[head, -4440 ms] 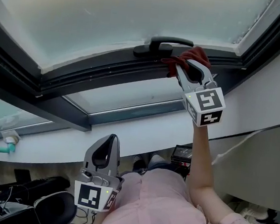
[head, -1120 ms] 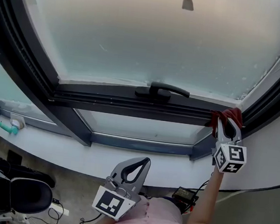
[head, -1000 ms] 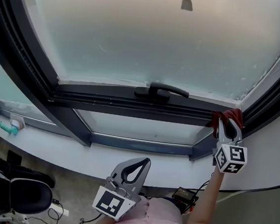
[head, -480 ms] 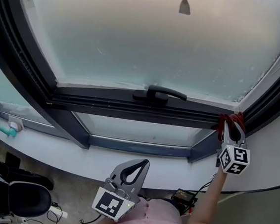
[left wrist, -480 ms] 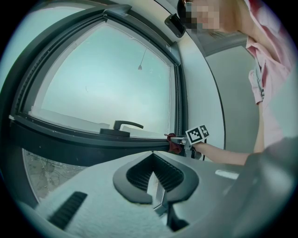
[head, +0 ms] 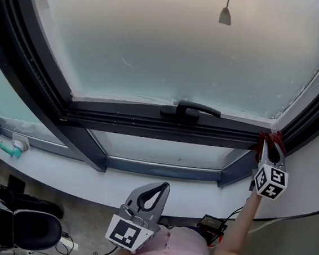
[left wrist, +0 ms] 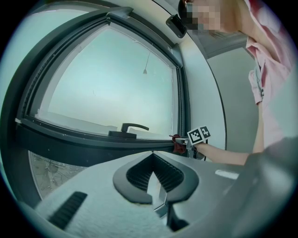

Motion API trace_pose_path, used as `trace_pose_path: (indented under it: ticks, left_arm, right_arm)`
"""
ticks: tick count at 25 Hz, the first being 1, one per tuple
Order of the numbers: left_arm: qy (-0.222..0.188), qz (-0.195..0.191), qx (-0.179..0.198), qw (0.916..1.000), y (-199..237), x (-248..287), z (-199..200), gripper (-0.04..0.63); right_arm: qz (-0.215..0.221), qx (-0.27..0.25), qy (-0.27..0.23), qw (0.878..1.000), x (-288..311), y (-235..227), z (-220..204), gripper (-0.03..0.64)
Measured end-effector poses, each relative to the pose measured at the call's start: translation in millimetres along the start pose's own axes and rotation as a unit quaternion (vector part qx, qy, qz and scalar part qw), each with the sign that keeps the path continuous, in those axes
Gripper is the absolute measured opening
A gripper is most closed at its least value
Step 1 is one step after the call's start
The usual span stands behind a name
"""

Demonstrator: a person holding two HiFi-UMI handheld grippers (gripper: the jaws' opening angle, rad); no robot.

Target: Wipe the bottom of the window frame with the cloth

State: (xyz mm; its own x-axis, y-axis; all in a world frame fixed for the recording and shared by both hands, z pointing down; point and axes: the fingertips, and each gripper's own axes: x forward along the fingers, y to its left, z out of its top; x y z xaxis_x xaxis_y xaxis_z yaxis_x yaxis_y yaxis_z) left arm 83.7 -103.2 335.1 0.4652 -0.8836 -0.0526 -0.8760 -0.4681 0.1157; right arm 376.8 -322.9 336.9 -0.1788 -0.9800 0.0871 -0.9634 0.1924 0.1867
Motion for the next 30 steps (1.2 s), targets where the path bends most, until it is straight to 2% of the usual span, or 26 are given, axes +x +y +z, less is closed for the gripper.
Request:
trace_pose_path:
  ticks: [1,3,6,7,10,13,16,18,20,23,27,30]
  left_arm:
    - [0.000,0.001,0.000,1.0000,2.6,-2.8,0.7,-0.003]
    - [0.007,0.002,0.000,1.0000,9.2,-9.5,-0.5,-0.003]
    - [0.042,0.001,0.004,0.9991,19.9,-21.2,-9.6,-0.003]
    - [0.042,-0.001,0.005,0.9991,22.3,-23.5,-8.2,-0.003]
    - [0.000,-0.006,0.003,1.0000,28.4,-26.3,10.6,-0.003]
    - [0.011,-0.005,0.001,0.9999,38.8,-37.8,9.9,-0.003]
    - [0.026,0.001,0.000,0.9997,51.9,-52.5,5.0,-0.003]
    - [0.030,0.007,-0.002,0.9995,61.3,-62.7,2.2,-0.003]
    - [0.054,0.011,0.000,0.9985,70.3,-74.7,-7.4,-0.003]
    - [0.061,0.017,-0.003,0.9980,82.0,-86.3,-10.9,-0.003]
    - [0.056,0.028,-0.003,0.9980,95.7,-96.6,-8.2,-0.003]
    - [0.048,0.034,-0.002,0.9983,105.2,-99.6,-4.3,-0.003]
  right_arm:
    - [0.006,0.011,-0.004,1.000,-2.9,4.9,2.4,0.067]
    - [0.044,0.061,-0.030,0.997,-12.4,26.9,13.7,0.069]
    - [0.137,0.139,-0.085,0.977,-32.3,88.7,40.9,0.067]
    - [0.168,0.145,-0.093,0.971,-39.0,114.2,47.0,0.067]
    - [0.245,0.116,-0.077,0.960,-52.6,190.8,45.4,0.067]
    - [0.277,0.082,-0.039,0.957,-54.1,249.5,28.3,0.067]
    - [0.291,0.069,-0.022,0.954,-48.5,291.9,19.0,0.067]
    - [0.291,0.076,-0.016,0.954,-39.5,311.3,14.0,0.067]
    - [0.283,0.092,-0.013,0.955,-28.5,323.8,10.2,0.067]
    - [0.259,0.107,-0.029,0.959,-11.7,333.0,13.2,0.067]
    - [0.224,0.076,-0.046,0.970,0.0,338.0,17.3,0.064]
    - [0.212,0.061,-0.050,0.974,-0.2,338.3,16.8,0.064]
